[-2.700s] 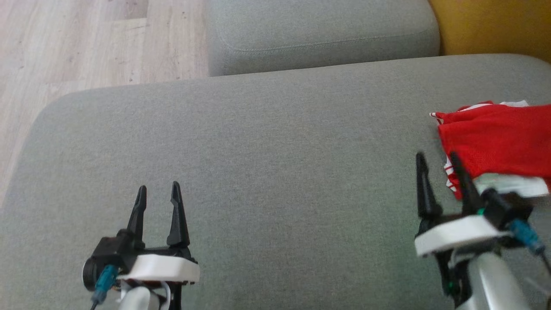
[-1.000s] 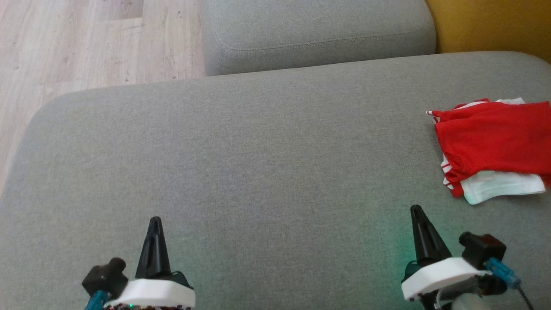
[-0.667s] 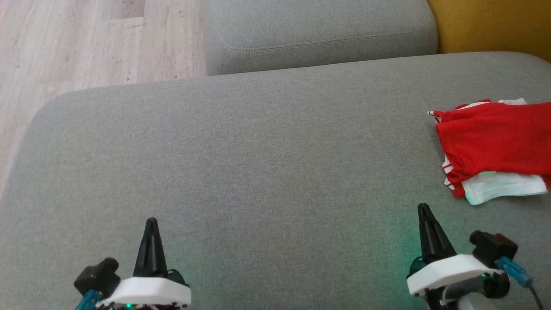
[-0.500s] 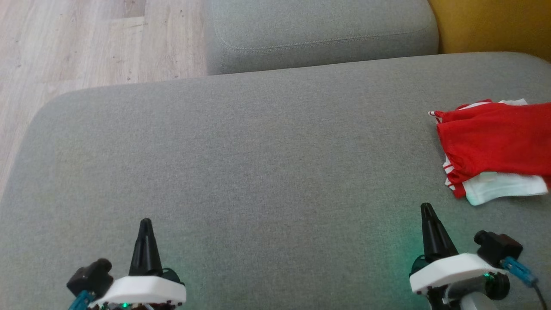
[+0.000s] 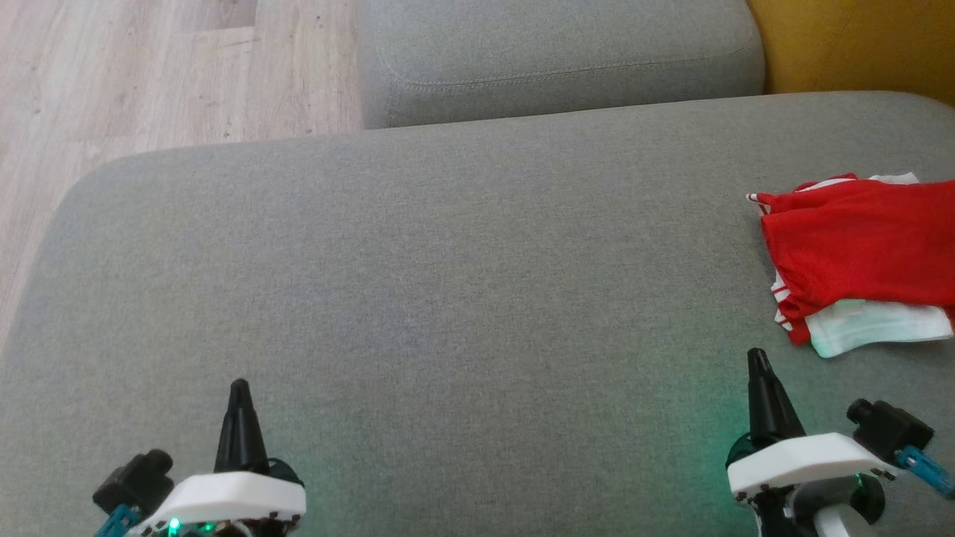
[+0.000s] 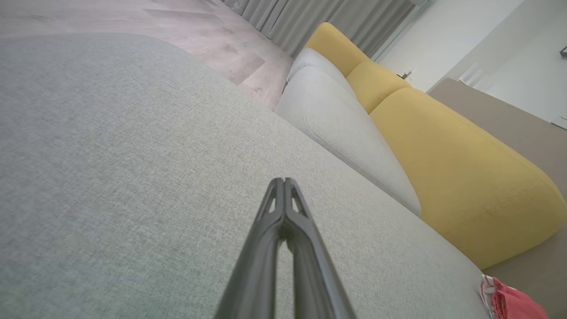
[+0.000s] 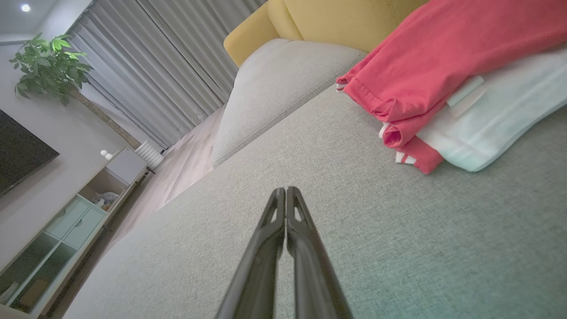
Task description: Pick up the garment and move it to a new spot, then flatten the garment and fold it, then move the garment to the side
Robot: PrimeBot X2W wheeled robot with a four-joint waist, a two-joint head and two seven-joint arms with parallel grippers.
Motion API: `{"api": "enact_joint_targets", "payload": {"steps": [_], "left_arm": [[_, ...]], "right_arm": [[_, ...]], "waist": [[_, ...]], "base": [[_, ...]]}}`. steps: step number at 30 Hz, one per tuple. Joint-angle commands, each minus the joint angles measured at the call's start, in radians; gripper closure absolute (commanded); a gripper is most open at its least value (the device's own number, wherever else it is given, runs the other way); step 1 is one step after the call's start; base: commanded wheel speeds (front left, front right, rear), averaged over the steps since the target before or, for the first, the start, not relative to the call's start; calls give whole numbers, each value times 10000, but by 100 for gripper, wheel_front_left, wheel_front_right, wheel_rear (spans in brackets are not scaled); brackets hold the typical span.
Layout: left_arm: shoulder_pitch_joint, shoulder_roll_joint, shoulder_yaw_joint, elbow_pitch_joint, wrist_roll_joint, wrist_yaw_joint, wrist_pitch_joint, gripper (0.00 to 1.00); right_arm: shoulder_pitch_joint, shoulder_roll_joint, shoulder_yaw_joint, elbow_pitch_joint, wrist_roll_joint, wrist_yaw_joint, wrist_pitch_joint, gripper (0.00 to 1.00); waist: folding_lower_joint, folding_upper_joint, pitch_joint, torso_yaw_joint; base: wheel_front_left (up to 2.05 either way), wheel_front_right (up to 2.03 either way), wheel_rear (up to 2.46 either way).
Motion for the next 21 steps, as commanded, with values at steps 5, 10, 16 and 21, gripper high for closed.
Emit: {"api": "enact_joint_targets", "payload": {"steps": [5, 10, 16, 21], "left_arm": [[-574, 13, 344, -355, -709, -123, 192, 100], [-601, 14, 455, -378, -1175, -168, 336, 100], [-634, 16, 587, -405, -1734, -222, 509, 100], [-662, 17, 697, -428, -2201, -268, 654, 100]], "right_arm": [[-578, -132, -97, -434, 863, 22, 182, 100], [-598, -142, -177, -488, 1416, 25, 310, 100], [-623, -151, -275, -552, 2079, 28, 465, 100], [-644, -158, -359, -606, 2629, 31, 597, 100]], "waist": [[-1, 0, 5, 28], [-1, 0, 10, 50], [-1, 0, 15, 76], [-1, 0, 19, 98]], "base": [[0, 0, 0], [0, 0, 0], [0, 0, 0], [0, 0, 0]]}}
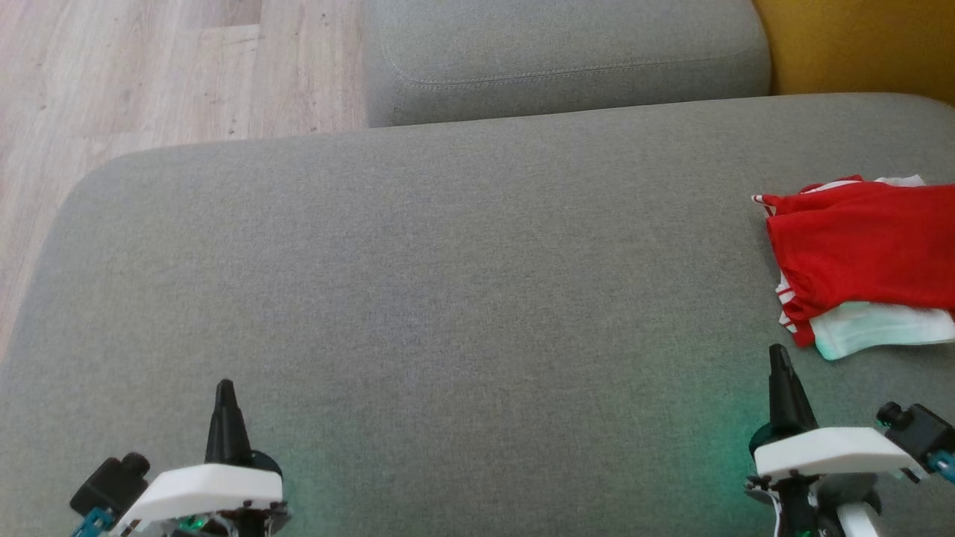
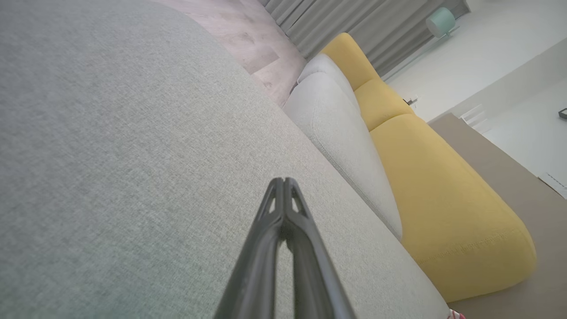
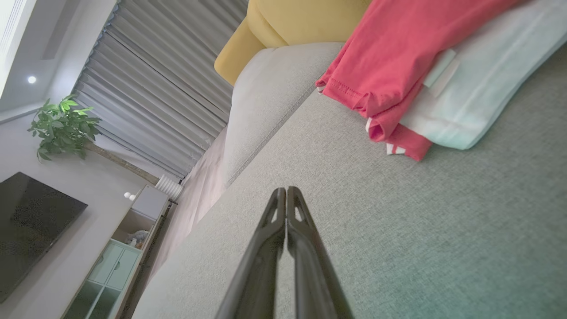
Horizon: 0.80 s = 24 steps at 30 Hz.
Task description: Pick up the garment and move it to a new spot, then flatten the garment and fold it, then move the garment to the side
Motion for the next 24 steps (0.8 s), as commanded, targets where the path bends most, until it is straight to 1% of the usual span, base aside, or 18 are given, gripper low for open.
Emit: {"api": "enact_joint_targets", "payload": {"steps": [1, 24], "left_arm": [[-547, 17, 275, -384, -250, -71, 53, 100], [-667, 23, 759, -485, -2298, -270, 687, 100]], "right_arm": [[-601, -151, 27, -398, 314, 32, 59, 100], [-694, -168, -359, -632, 2718, 44, 650, 100]], "waist": [[0, 0, 2, 7], [-1, 0, 20, 103]], "base": [[0, 0, 0], [0, 0, 0]]}}
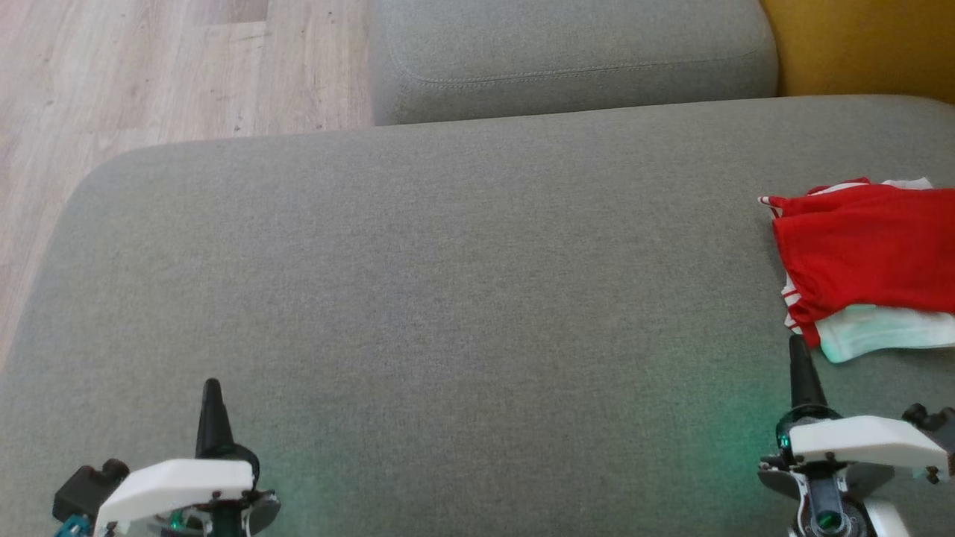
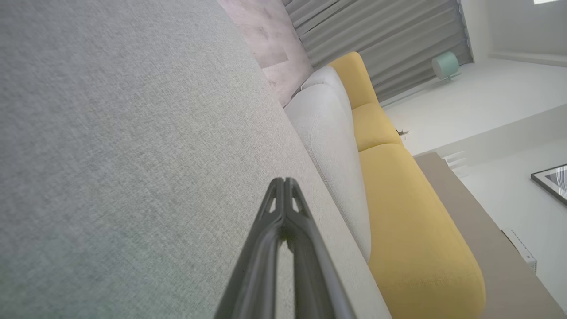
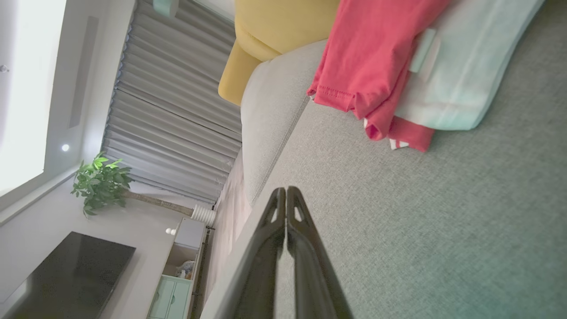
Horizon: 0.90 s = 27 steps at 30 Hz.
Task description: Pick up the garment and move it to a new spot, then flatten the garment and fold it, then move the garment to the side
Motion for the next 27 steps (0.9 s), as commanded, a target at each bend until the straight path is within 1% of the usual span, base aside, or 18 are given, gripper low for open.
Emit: {"api": "enact_joint_targets", "payload": {"steps": [1, 27], "left_arm": [[-583, 23, 379, -380, -256, -91, 93, 100], [-725, 30, 951, -498, -2678, -326, 842, 100]], "right_arm": [[-539, -164, 41, -424, 324, 44, 88, 100], [-652, -166, -441, -699, 3145, 59, 807, 100]], "waist": [[0, 0, 1, 7], [-1, 0, 23, 120]], "base": [[0, 0, 0], [0, 0, 0]]}}
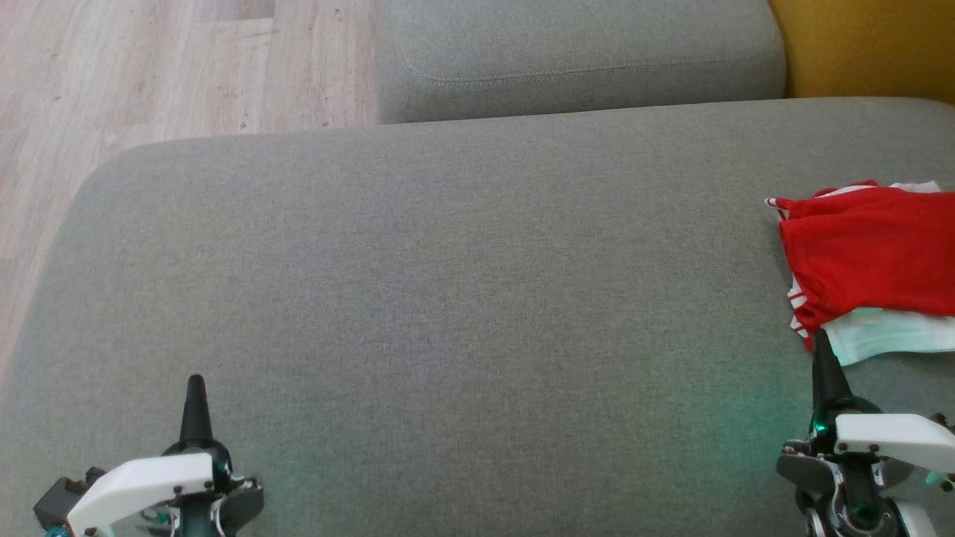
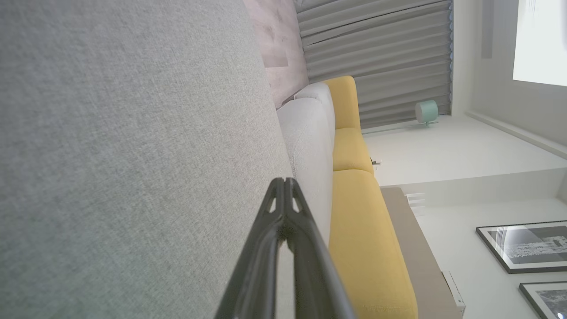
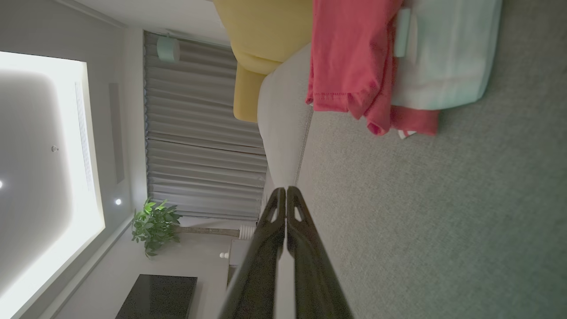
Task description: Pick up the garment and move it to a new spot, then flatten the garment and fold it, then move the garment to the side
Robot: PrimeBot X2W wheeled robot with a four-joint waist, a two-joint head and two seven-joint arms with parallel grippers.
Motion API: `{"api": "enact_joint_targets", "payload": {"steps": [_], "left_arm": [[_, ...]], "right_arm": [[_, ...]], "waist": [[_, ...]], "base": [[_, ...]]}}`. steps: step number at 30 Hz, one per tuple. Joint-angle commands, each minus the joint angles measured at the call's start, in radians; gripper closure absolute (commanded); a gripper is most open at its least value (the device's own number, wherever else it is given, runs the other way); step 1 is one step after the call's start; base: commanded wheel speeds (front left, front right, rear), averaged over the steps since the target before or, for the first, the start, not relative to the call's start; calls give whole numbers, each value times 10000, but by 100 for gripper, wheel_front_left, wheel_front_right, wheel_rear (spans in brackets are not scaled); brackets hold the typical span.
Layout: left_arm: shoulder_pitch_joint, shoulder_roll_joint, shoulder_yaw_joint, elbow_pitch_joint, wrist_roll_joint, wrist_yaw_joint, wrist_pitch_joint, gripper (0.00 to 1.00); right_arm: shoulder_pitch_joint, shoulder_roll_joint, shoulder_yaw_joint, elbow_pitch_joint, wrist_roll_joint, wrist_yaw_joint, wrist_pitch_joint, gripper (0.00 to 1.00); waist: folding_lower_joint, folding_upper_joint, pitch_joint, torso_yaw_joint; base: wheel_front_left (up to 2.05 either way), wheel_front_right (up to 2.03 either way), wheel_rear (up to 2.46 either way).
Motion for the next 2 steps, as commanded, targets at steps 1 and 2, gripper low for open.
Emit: {"api": "enact_joint_targets", "payload": {"steps": [1, 2], "left_arm": [[-607, 34, 392, -345, -276, -114, 89, 100], [-607, 34, 392, -345, -276, -114, 89, 100]], "right_arm": [[-610, -166, 106, -414, 356, 59, 95, 100], [-610, -166, 106, -414, 356, 59, 95, 100]], "waist": [[0, 0, 2, 8], [0, 0, 2, 8]], "base": [[0, 0, 0], [0, 0, 0]]}}
